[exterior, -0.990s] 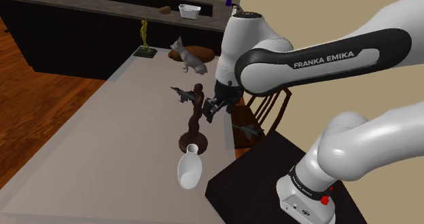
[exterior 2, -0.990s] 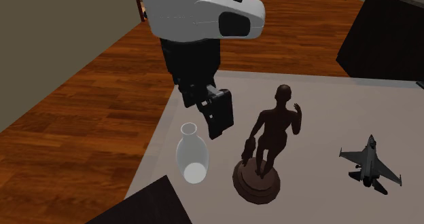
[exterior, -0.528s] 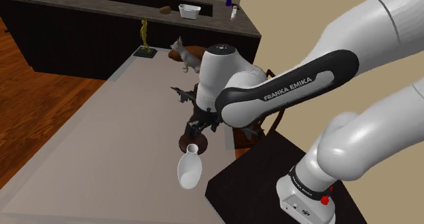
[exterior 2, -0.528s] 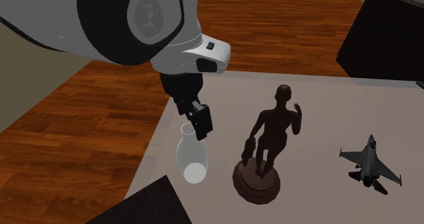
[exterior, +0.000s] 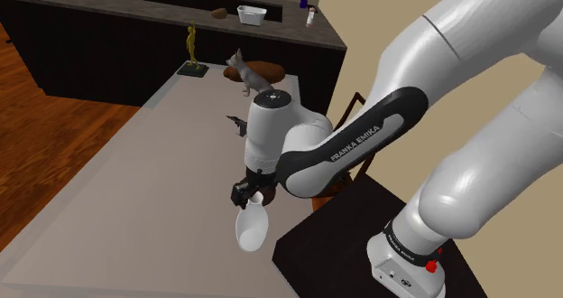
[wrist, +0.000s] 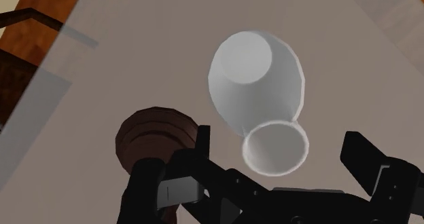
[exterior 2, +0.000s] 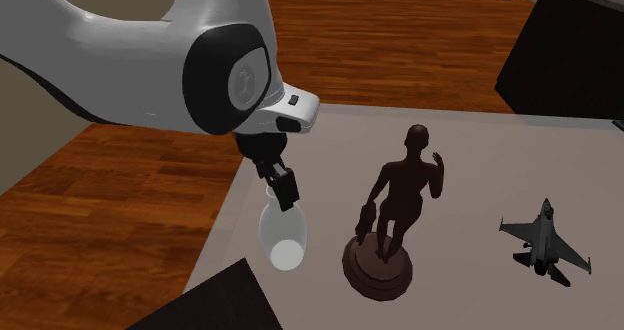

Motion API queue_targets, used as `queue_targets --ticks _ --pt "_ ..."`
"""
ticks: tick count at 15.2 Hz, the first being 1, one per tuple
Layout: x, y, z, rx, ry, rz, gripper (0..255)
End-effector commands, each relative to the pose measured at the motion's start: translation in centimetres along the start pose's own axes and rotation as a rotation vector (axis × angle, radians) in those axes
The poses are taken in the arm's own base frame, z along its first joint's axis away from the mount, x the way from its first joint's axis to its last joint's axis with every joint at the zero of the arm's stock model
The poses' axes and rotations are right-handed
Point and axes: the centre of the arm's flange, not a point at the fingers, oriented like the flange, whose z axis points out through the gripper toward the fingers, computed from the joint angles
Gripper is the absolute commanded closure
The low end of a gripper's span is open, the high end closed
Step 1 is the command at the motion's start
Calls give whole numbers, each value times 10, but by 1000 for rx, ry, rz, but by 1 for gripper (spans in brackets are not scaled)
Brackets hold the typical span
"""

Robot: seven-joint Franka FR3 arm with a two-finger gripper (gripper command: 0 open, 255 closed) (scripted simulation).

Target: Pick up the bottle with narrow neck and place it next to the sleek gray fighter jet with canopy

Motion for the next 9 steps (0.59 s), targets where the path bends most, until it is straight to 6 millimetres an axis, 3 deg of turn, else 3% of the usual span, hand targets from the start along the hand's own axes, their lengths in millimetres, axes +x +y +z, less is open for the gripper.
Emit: queue_targets --ticks 1,3,9 --pt "-1 0 11 1 0 0 0" --pt "-1 0 24 1 0 0 0" --pt "-1 0 24 1 0 0 0"
